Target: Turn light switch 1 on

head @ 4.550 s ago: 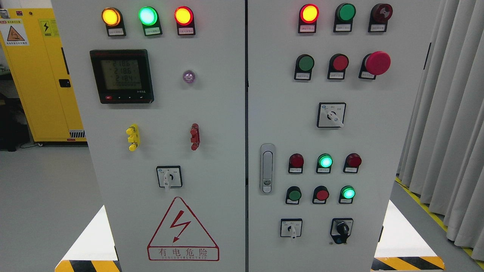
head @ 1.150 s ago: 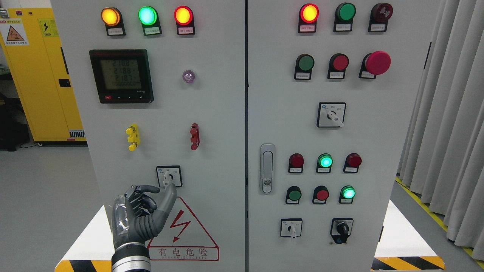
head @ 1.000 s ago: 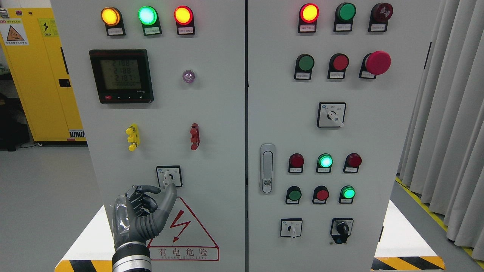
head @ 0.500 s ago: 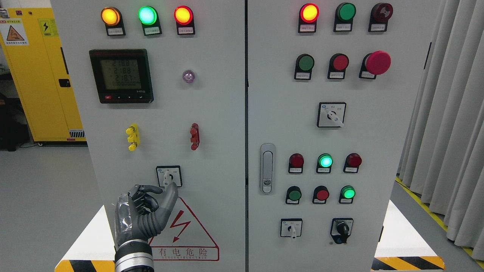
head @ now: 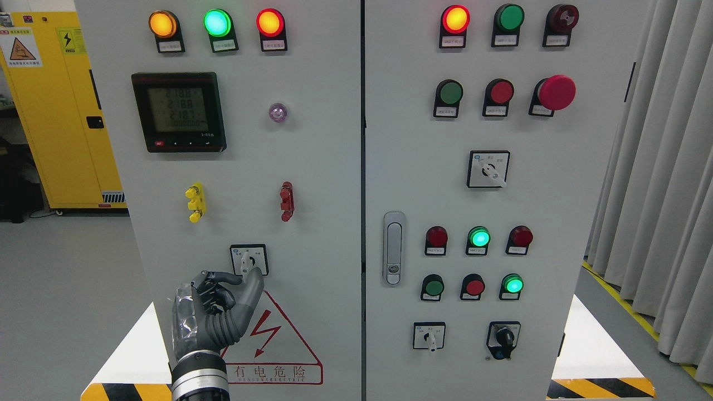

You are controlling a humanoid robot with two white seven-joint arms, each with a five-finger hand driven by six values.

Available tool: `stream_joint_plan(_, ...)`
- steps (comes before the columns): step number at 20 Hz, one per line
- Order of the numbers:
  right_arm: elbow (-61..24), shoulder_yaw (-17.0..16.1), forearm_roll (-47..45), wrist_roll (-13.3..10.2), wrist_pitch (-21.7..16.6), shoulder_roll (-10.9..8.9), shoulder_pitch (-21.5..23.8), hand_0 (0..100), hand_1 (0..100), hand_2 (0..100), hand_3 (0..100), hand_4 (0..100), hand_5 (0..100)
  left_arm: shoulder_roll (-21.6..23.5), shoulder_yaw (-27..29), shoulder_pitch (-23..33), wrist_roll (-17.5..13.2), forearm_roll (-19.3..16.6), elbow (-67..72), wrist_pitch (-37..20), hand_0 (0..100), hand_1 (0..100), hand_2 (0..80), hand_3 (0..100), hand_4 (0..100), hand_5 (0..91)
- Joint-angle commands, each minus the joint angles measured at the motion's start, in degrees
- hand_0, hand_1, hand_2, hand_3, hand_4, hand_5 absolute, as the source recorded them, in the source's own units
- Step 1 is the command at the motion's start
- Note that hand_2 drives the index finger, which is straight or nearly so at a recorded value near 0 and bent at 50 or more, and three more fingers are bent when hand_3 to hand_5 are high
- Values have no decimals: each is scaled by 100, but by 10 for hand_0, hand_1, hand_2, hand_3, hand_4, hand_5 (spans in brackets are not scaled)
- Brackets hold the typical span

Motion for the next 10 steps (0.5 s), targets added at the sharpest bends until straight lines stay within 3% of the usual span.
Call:
stream_joint_plan(1, 0, 0, -167, -4, 4, 0, 0, 0, 500, 40, 0, 0, 0, -11, -29, -54, -1, -7, 110, 2, 159, 678, 622, 962, 920, 870)
stream_joint_plan(10, 0, 0, -167, -4, 4, 0, 0, 0, 500, 40, 0, 0, 0, -11, -29, -106, -1, -7, 145, 72, 170, 674, 626, 967, 922, 871)
